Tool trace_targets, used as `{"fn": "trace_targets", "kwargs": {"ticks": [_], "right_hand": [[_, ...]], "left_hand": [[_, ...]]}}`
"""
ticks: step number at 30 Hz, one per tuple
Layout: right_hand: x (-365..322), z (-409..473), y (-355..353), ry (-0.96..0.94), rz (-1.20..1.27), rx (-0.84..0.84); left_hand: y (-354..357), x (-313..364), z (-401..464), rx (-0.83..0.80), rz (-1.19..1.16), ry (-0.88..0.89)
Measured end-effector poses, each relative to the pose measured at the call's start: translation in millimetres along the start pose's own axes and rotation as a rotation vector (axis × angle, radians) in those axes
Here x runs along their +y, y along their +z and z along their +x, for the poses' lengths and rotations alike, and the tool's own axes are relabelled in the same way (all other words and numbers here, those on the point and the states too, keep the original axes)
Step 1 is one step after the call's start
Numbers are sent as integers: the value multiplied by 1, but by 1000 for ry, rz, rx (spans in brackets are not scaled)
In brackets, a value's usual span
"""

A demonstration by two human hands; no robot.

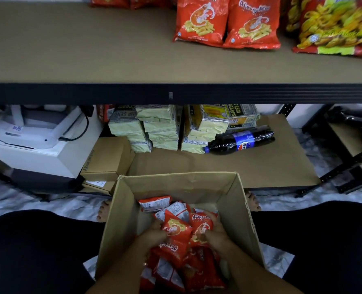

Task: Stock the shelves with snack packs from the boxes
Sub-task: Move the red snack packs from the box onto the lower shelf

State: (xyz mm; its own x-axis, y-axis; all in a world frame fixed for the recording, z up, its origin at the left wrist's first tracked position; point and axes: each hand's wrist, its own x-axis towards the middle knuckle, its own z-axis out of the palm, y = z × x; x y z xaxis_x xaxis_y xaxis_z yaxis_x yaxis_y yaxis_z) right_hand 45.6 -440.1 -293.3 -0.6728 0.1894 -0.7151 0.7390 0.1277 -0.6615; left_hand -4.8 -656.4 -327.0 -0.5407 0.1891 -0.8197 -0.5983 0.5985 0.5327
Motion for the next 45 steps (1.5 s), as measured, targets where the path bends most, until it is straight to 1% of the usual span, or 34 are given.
{"fn": "trace_targets", "kwargs": {"ticks": [2, 5, 8, 10, 14, 16, 21, 22, 24, 28, 30, 32, 34, 36, 38, 40, 43, 45], "right_hand": [[-7, 1, -1, -73, -41, 29], [-17, -15, -5, -149, -36, 0], [-25, -20, -10, -269, -28, -3], [-41, -29, -11, -361, 5, -5], [-89, -56, -19, -477, 86, -56], [-108, -73, -23, -523, 87, -72], [-161, -120, -28, -693, 56, -138], [-174, -130, -28, -743, 45, -143], [-197, -150, -29, -852, 14, -141], [-242, -189, -30, -1055, 7, -99], [-268, -201, -29, -1140, -1, -72], [-293, -208, -26, -1214, -23, -39], [-315, -208, -23, -1277, -59, 38], [-334, -206, -20, -1329, -127, 161], [-349, -202, -16, -1348, -201, 255], [-363, -200, -10, -1326, -243, 325], [-379, -195, 1, -1280, -230, 377], [-389, -189, 8, -1260, -192, 369]], "left_hand": [[-7, 7, -17, 69, -100, 45], [-15, 2, -23, 183, -208, 174], [-16, 13, -47, 253, -325, 327], [-20, 37, -79, 259, -394, 413], [-36, 68, -115, 321, -442, 556], [-45, 81, -137, 314, -461, 618], [-76, 110, -197, 266, -329, 735], [-84, 118, -211, 301, -291, 775], [-98, 134, -241, 431, -234, 847], [-125, 169, -296, 731, -338, 1046], [-142, 189, -317, 888, -326, 1119], [-161, 211, -337, 977, -262, 1166], [-181, 234, -353, 1013, -193, 1192], [-203, 255, -364, 1082, -47, 1133], [-226, 275, -371, 1155, 191, 1048], [-247, 295, -376, 1144, 487, 1003], [-266, 330, -375, 1063, 942, 897], [-270, 351, -369, 983, 1107, 834]]}}
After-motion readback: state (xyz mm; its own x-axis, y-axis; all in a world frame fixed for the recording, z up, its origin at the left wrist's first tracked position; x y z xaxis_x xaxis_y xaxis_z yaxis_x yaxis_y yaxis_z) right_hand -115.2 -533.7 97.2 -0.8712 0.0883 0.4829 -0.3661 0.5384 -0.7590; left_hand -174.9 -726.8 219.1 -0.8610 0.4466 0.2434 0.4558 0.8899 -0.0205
